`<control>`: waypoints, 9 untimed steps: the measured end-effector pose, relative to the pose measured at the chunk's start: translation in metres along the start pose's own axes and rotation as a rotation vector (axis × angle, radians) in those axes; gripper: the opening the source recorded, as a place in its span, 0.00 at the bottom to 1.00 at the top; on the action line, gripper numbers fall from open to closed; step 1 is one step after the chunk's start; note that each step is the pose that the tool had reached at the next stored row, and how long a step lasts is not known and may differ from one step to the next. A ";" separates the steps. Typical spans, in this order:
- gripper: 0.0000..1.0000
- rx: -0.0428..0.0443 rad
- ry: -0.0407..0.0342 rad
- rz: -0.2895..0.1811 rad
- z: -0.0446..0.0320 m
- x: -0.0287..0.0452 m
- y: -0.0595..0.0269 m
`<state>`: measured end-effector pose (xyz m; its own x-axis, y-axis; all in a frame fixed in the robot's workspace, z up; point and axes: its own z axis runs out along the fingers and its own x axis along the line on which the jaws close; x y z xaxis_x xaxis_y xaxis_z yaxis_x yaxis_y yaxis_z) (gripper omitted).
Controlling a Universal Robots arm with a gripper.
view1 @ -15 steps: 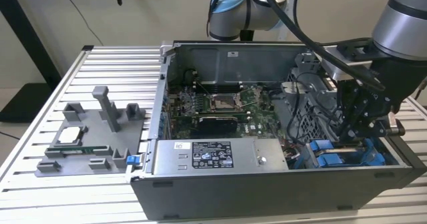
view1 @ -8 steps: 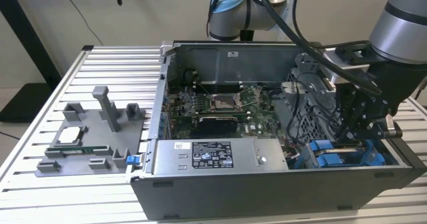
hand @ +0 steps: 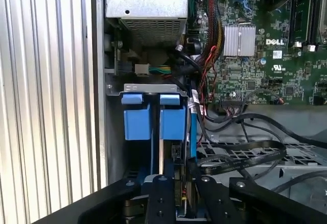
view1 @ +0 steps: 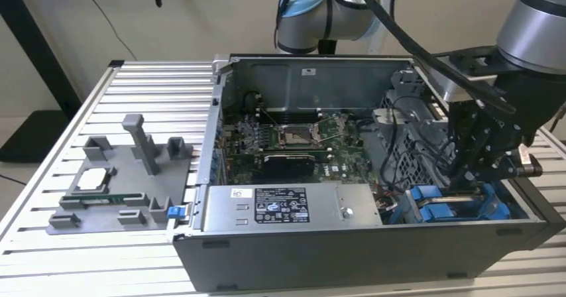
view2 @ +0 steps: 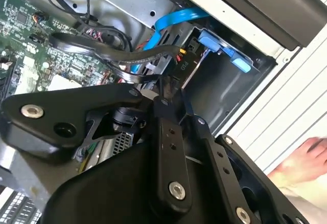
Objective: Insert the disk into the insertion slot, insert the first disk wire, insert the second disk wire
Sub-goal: 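Insert the second disk wire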
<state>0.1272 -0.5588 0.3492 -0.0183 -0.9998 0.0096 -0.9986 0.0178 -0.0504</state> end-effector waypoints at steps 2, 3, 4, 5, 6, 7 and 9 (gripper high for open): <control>1.00 0.0000 0.0000 0.000 -0.0017 0.0000 -0.0001; 1.00 0.0000 -0.0002 0.000 -0.0019 0.0000 -0.0001; 1.00 0.0000 -0.0002 0.000 -0.0019 0.0000 -0.0001; 1.00 0.0000 -0.0003 0.000 -0.0019 0.0000 -0.0001; 1.00 0.0000 -0.0002 0.000 -0.0020 0.0000 -0.0001; 1.00 0.0000 0.0001 0.000 -0.0021 0.0000 -0.0001; 1.00 0.0000 0.0000 0.000 -0.0021 0.0000 -0.0001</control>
<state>0.1272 -0.5588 0.3513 -0.0183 -0.9998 0.0096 -0.9986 0.0178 -0.0504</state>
